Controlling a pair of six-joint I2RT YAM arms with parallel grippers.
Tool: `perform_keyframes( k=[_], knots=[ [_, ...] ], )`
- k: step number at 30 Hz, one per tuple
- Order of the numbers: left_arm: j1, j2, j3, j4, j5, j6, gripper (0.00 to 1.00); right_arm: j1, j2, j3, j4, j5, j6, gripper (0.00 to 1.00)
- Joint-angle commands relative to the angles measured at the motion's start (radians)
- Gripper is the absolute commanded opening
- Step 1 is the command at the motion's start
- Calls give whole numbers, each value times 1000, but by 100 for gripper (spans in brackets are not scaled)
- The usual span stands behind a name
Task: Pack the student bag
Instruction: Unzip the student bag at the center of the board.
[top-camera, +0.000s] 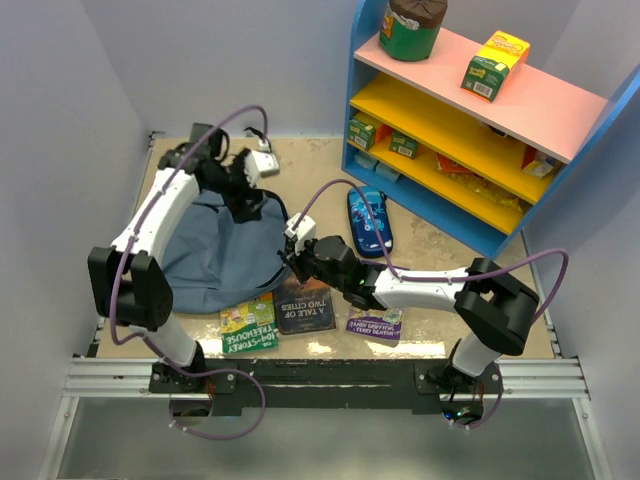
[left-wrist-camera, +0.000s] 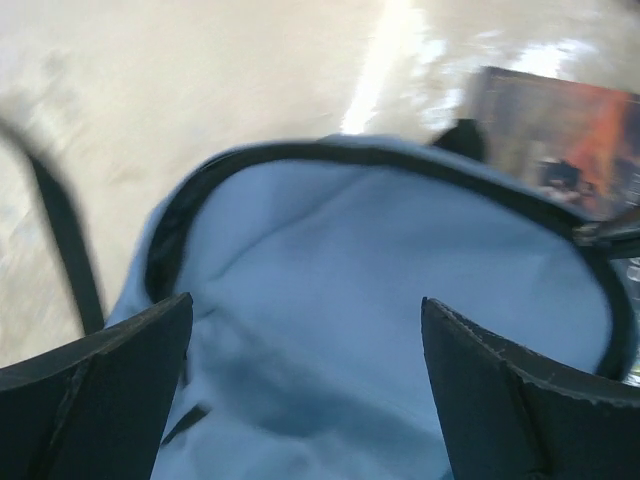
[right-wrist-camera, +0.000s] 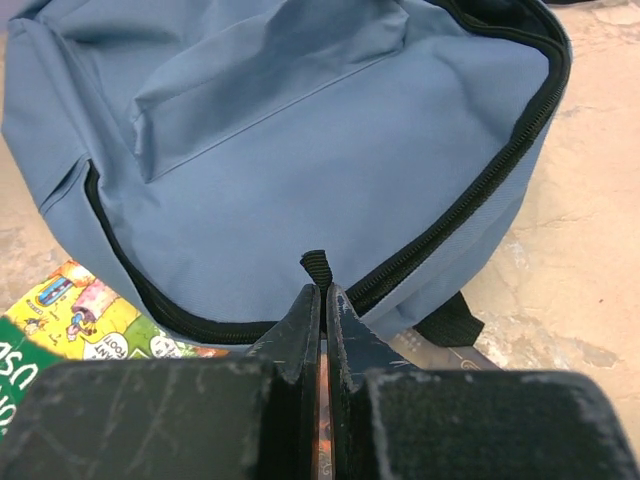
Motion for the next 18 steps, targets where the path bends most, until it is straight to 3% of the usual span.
perform_keyframes(
  k=[1, 7, 18],
  knots=[
    [-139, -76, -170, 200, 61, 191, 100, -3, -32, 1, 56, -26, 20, 0],
    [-169, 132, 9, 75, 85, 291, 100, -2, -57, -36, 93, -76, 0, 0],
    [-170, 214, 16, 82, 91, 350, 100, -3, -60, -56, 116, -129, -8, 0]
  ],
)
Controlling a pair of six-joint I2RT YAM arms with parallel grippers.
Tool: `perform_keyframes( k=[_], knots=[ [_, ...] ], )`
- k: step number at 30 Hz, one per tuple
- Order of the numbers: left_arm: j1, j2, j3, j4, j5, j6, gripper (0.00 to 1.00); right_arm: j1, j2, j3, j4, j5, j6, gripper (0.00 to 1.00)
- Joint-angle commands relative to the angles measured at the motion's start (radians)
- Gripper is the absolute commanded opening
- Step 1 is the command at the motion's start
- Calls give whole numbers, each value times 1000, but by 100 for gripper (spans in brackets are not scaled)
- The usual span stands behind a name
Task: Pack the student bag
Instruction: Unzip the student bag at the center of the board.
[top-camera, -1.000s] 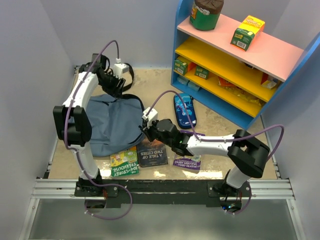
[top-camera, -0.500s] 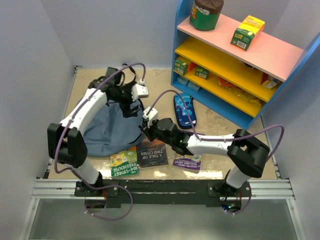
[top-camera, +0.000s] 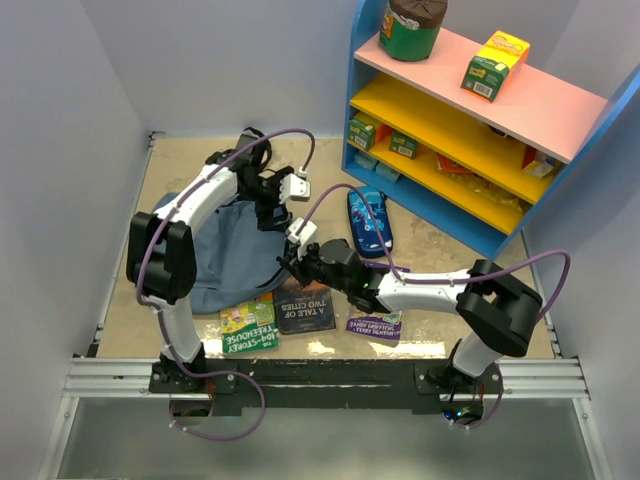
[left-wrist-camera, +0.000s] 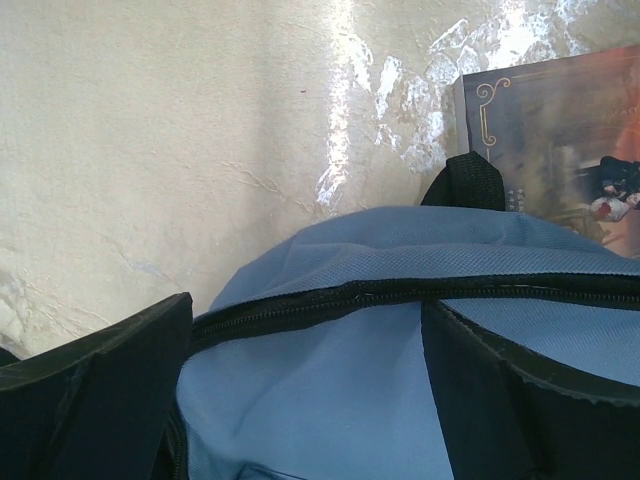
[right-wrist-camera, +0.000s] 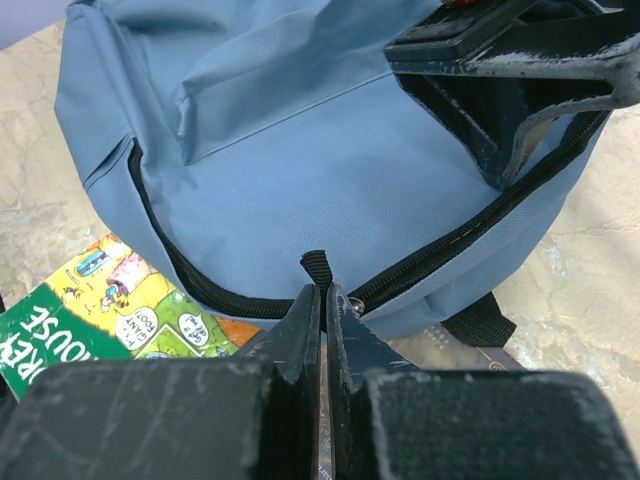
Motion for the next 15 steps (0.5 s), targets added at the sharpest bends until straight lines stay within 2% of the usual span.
perform_keyframes(
  k=[1, 5, 8, 9, 11, 12, 15],
  knots=[
    [-2, 19, 35, -5, 63, 49, 100, -3, -40, -7, 65, -44, -8, 0],
    [-22, 30, 12, -12, 79, 60, 90, -2, -36, -2, 69, -52, -6, 0],
    [-24, 45, 15, -16, 90, 54, 69, -3, -36, -2, 65, -49, -6, 0],
    [-24, 64, 23, -19, 88, 42, 46, -3, -37, -2, 65, -47, -5, 0],
    [-24, 94, 67, -60, 84, 43, 23, -3, -39, -7, 66, -46, 2, 0],
    [-24, 125, 85, -100, 82, 43, 0, -2, -40, -7, 66, -47, 5, 0],
    [-22, 145, 109, -117, 76, 25, 0, -2, -39, -11, 69, -52, 15, 0]
  ],
)
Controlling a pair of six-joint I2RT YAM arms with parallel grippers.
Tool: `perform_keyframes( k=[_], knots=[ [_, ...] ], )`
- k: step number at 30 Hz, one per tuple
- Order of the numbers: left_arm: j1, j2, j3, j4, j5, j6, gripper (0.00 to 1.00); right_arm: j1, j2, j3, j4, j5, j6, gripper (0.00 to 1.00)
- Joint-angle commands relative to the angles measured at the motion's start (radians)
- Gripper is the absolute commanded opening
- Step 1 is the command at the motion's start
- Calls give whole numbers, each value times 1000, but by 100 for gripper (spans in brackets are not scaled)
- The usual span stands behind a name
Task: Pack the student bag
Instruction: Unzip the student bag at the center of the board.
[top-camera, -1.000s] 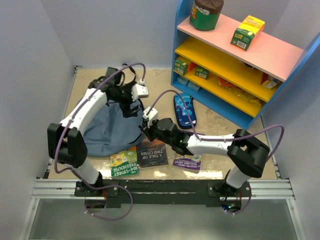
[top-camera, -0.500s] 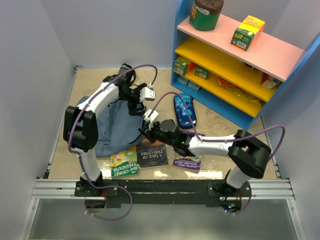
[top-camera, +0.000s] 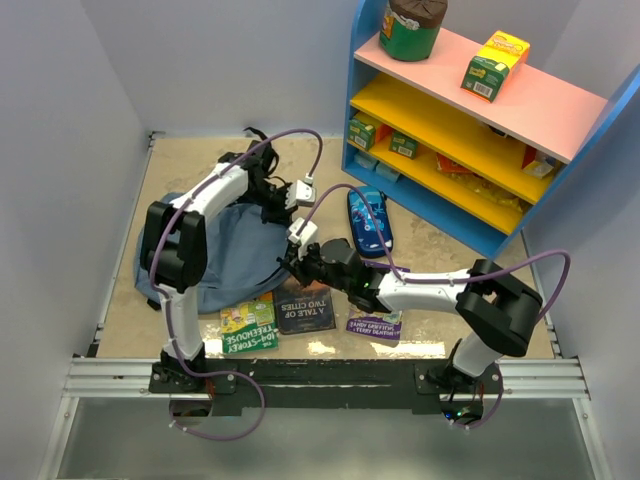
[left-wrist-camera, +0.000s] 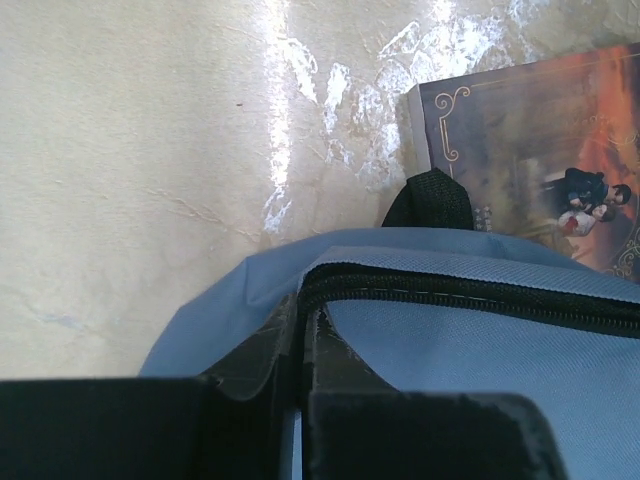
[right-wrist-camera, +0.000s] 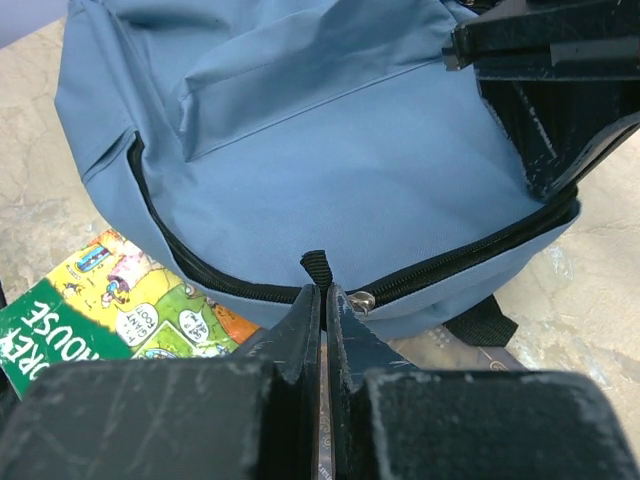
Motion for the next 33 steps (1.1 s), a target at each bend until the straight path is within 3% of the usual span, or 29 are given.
perform_keyframes(
  k=[1, 21, 33],
  knots=[
    [-5, 40, 56, -42, 30, -6, 0, 3, -39, -5, 64, -28, 19, 0],
    [8, -47, 25, 93, 27, -163, 0, 232, 136, 170, 81, -30, 45, 0],
    [6, -64, 11, 121, 13, -227, 0, 301, 321, 409, 63, -127, 45, 0]
  ],
)
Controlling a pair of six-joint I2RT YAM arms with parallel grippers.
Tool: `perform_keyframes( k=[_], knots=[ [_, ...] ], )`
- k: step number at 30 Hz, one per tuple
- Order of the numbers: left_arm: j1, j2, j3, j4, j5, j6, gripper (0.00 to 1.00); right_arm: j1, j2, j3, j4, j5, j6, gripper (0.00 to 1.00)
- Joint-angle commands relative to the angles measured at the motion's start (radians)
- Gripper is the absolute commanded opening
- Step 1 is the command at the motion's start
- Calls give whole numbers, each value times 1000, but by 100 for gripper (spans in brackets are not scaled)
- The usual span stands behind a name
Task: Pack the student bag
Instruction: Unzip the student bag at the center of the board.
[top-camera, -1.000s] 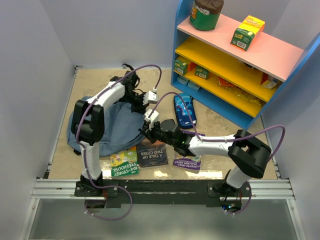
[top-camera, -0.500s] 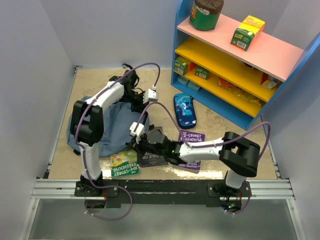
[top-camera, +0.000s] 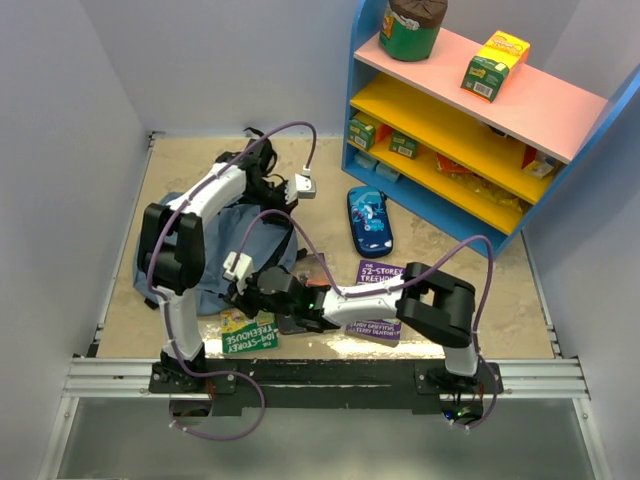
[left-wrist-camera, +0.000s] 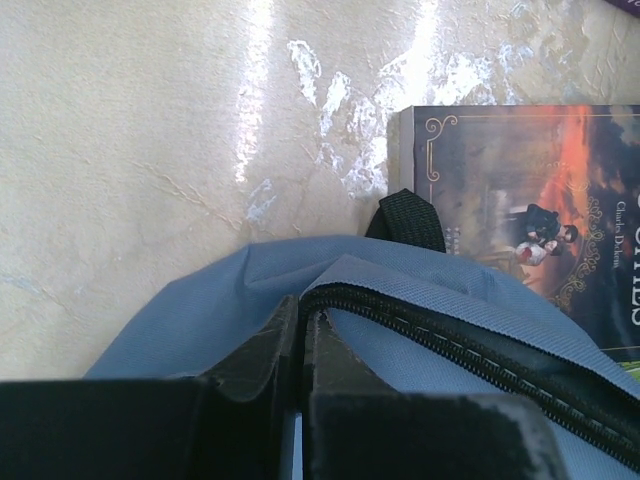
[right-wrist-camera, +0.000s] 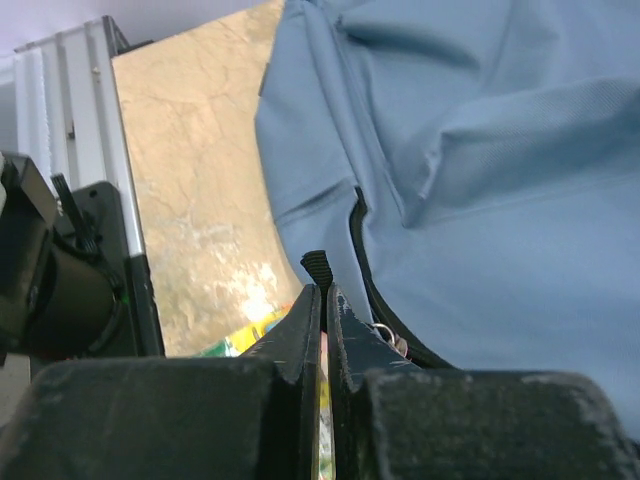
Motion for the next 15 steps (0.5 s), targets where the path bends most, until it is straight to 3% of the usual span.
perform_keyframes(
  k=[1, 3, 5, 6, 7, 8, 9, 11, 12, 15],
  knots=[
    [2, -65, 3, 117, 10, -33, 0, 57, 26, 123, 42, -131, 30, 0],
    [5, -77, 1, 111, -7, -59, 0, 57, 20, 123, 27, -133, 30, 0],
    [13, -100, -8, 118, -24, -92, 29, 51, -15, 109, -1, -82, 29, 15],
    [14, -115, -22, 137, -53, -143, 53, 45, -35, 89, -15, -71, 25, 26],
    [22, -156, -39, 176, -68, -161, 100, 31, -84, 74, -30, -62, 21, 33],
    [26, -177, -72, 193, -82, -180, 100, 23, -116, 53, -30, -39, 13, 41],
    [28, -198, -85, 204, -105, -201, 100, 17, -147, 13, -38, -33, 9, 55],
    [36, -255, -111, 204, -127, -218, 100, -15, -242, -27, -53, 19, 13, 66],
    [36, -275, -121, 207, -151, -238, 100, -29, -273, -59, -81, 36, 21, 79],
    [43, -353, -177, 230, -197, -289, 100, -106, -388, -125, -115, 67, 59, 88]
  ],
)
